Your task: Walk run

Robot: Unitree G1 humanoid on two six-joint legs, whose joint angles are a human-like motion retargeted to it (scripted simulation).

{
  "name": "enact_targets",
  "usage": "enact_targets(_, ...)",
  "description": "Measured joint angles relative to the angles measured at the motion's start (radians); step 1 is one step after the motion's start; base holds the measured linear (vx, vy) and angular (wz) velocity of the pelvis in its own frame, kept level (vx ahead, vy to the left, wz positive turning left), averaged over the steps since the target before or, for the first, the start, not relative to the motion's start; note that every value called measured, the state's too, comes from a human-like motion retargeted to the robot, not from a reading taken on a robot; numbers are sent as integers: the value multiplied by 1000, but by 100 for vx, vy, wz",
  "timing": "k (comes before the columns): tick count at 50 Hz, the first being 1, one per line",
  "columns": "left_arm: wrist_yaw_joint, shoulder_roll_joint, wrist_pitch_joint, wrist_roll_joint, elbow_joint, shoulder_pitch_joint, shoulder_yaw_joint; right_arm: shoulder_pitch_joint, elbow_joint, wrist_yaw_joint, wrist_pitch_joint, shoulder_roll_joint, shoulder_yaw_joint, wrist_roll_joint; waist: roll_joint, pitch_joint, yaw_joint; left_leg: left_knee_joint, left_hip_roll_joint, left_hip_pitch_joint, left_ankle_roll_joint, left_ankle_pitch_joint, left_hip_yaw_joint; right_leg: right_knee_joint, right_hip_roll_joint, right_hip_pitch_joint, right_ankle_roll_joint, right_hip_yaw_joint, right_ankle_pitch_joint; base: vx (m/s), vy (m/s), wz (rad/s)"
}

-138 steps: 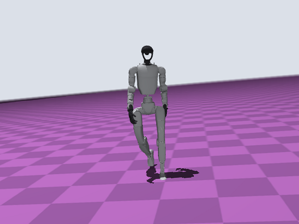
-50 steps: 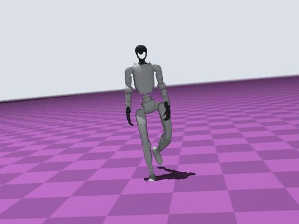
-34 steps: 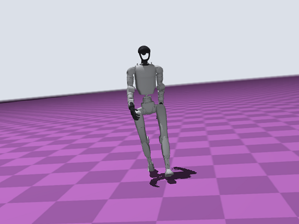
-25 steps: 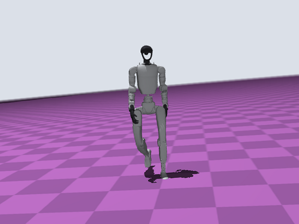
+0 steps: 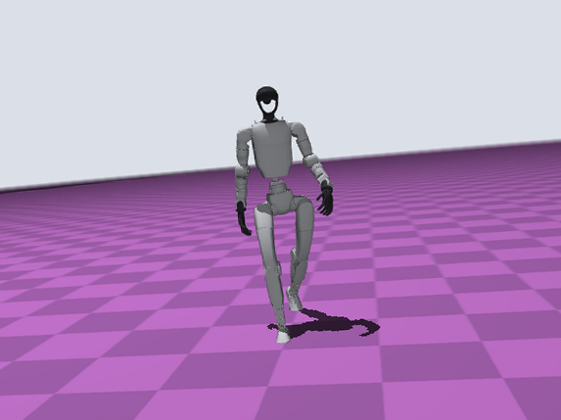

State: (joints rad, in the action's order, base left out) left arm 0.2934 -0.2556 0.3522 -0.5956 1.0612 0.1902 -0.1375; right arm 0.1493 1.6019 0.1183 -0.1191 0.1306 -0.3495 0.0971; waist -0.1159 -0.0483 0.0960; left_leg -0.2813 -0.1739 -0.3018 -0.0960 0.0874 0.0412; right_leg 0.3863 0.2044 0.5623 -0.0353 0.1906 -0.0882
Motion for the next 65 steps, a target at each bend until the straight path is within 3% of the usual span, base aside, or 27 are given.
enact_targets(2,-50,48,-11,-57,70,-75,-10,-15,-23,-11,-5,-3,4,2,-28,-6,-24,-185,34,43,-67,186,159,13,21,-76,-13,-36,81,120,-25,-27)
enact_targets(3,-69,68,-25,-90,116,-103,-17,-26,-39,-8,-14,-2,16,-9,-48,5,-47,-302,27,76,-101,228,206,-4,31,-128,-23,-31,102,91,-21,-44)
enact_targets(5,-97,85,-70,-138,218,-146,-14,-55,-81,11,-27,2,52,-39,-89,25,-70,-512,4,168,-135,169,219,-28,51,-217,-36,-19,140,89,-27,-19)
enact_targets(8,-138,89,-147,-185,367,-201,-13,-117,-161,11,-26,0,87,-39,-106,48,-99,-729,120,333,-165,-9,303,-80,20,-332,-48,21,172,87,-30,10)
enact_targets(12,-169,114,-227,-224,488,-292,-63,-195,-288,-21,-46,4,125,-30,-95,53,-131,-635,93,542,-69,-66,273,-189,-49,-455,-63,54,191,84,-17,0)
enact_targets(18,-172,137,-288,-182,574,-389,-126,-293,-466,-7,-75,8,169,-58,16,76,-199,-70,107,676,106,-66,132,-318,-243,-652,-84,39,249,70,-9,-54)
enact_targets(21,-203,155,-285,-173,582,-393,-125,-319,-510,-1,-102,19,174,-63,43,93,-243,142,114,695,154,-42,28,-335,-268,-749,-80,43,296,102,4,-60)
enact_targets(23,-222,161,-275,-176,575,-382,-114,-328,-508,3,-113,30,177,-57,56,91,-264,170,119,714,141,-31,55,-313,-272,-783,-69,15,324,80,10,-41)
enact_targets(25,-224,166,-265,-183,554,-357,-105,-334,-489,9,-110,38,182,-41,65,83,-265,105,114,728,76,-24,69,-278,-270,-801,-50,6,330,93,12,-19)
enact_targets(28,-196,164,-253,-187,513,-328,-90,-298,-430,27,-94,32,183,-6,79,51,-276,11,141,717,52,-7,99,-199,-268,-829,-15,13,228,93,12,-42)
enact_targets(30,-169,160,-246,-182,474,-303,-84,-259,-381,14,-92,13,165,26,79,32,-297,-59,165,708,31,-55,107,-90,-224,-816,-7,57,67,107,11,-58)
enact_targets(33,-113,149,-226,-133,386,-261,-54,-220,-292,-17,-89,-5,143,43,130,25,-277,-43,196,607,-4,-136,88,190,-205,-742,-14,135,-117,88,8,-21)
enact_targets(35,-90,138,-201,-92,336,-227,-39,-193,-250,-17,-77,-9,145,40,171,16,-264,-22,232,551,-6,-167,93,397,-198,-645,-45,141,-113,80,8,-52)
enact_targets(37,-80,120,-180,-71,294,-180,-38,-171,-218,-12,-75,-12,138,41,186,12,-250,9,239,508,-6,-185,114,567,-177,-506,-58,122,-35,55,6,-54)
enact_targets(40,-73,78,-149,-65,241,-105,-42,-144,-166,-8,-65,-21,119,33,171,15,-209,85,199,439,-23,-186,126,658,-150,-324,-12,107,14,45,0,3)
enact_targets(45,-54,16,-93,-23,159,-7,-44,-81,-103,4,-43,-28,84,32,122,11,-113,164,102,341,-48,-207,73,360,-109,-153,49,105,96,70,-3,71)
enact_targets(51,-20,-11,-56,56,73,55,-55,-37,-44,21,-13,-36,64,36,44,37,-40,218,1,170,-62,-288,-8,-206,-96,-131,123,-48,24,66,-13,76)
enact_targets(53,-15,-3,-49,68,52,47,-51,-29,-33,37,-4,-33,57,39,39,33,-40,216,1,127,-58,-321,-26,-231,-91,-124,102,-51,-11,92,-22,41)
enact_targets(56,-23,26,-39,64,45,7,-56,-44,-31,36,11,-29,48,46,33,22,-61,176,-5,106,-47,-355,-24,-136,-74,-105,17,7,-54,71,-20,3)
enact_targets(58,-35,51,-37,40,65,-38,-70,-63,-36,29,14,-28,50,47,32,16,-64,125,2,106,-37,-325,14,-52,-76,-86,-15,-23,-17,57,-14,-1)
enact_targets(60,-64,77,-42,3,115,-88,-80,-77,-51,24,8,-30,62,37,30,7,-44,43,24,118,-25,-226,70,-10,-61,-104,-26,-25,51,59,-15,32)
enact_targets(63,-111,99,-82,-82,240,-154,-76,-83,-79,29,-9,-34,81,19,-28,4,-54,-169,27,166,-48,4,164,-75,-25,-211,-48,-21,90,56,-18,25)
enact_targets(65,-138,101,-119,-141,329,-188,-58,-91,-109,31,-15,-38,83,15,-73,19,-79,-368,24,244,-79,84,203,-98,8,-268,-44,-22,113,72,-25,29)
